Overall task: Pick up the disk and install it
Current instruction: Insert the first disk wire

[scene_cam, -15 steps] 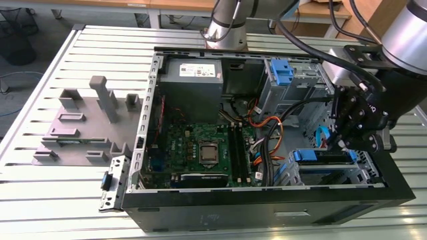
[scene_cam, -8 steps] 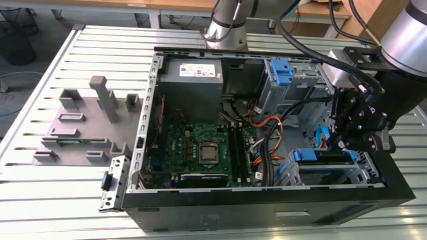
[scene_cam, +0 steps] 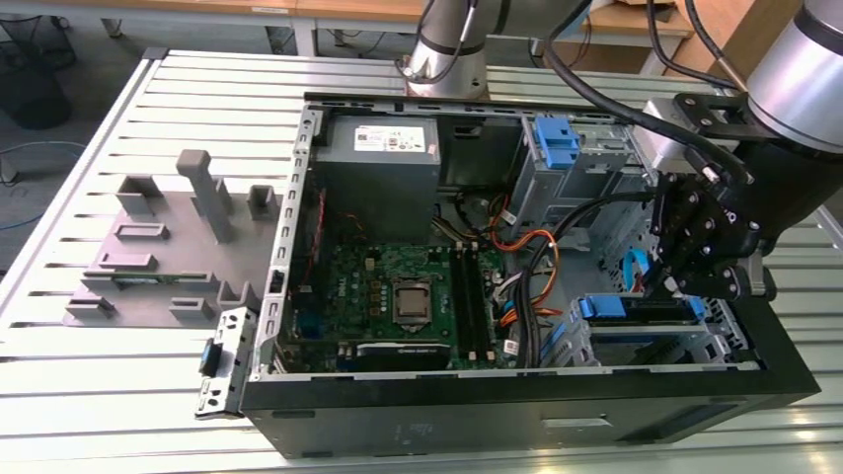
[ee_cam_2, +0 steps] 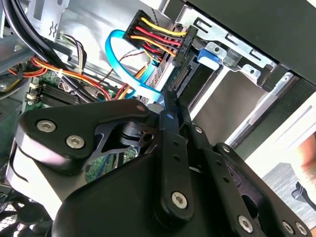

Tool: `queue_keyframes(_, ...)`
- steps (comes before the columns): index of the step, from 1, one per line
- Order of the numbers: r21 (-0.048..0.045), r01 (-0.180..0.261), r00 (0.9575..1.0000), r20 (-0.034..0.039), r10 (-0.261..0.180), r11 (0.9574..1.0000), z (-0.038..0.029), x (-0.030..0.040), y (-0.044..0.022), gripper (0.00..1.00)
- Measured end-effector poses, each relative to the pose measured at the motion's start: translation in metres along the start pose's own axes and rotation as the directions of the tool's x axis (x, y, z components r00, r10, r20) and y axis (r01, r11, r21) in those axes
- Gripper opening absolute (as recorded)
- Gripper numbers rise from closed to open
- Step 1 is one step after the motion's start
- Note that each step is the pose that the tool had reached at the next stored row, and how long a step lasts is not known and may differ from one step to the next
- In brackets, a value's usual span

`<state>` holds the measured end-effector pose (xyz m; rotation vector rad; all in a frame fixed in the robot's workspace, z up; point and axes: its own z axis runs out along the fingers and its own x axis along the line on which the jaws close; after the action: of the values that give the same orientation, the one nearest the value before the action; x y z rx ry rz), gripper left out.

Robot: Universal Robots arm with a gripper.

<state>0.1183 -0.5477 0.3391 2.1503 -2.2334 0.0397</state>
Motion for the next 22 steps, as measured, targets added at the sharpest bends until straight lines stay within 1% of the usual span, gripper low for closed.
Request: queue_keyframes(22, 0.0015, 0.0, 1.0, -0.0006, 0.0, 1.0, 0.003, 0.0001, 0.0015, 0.16)
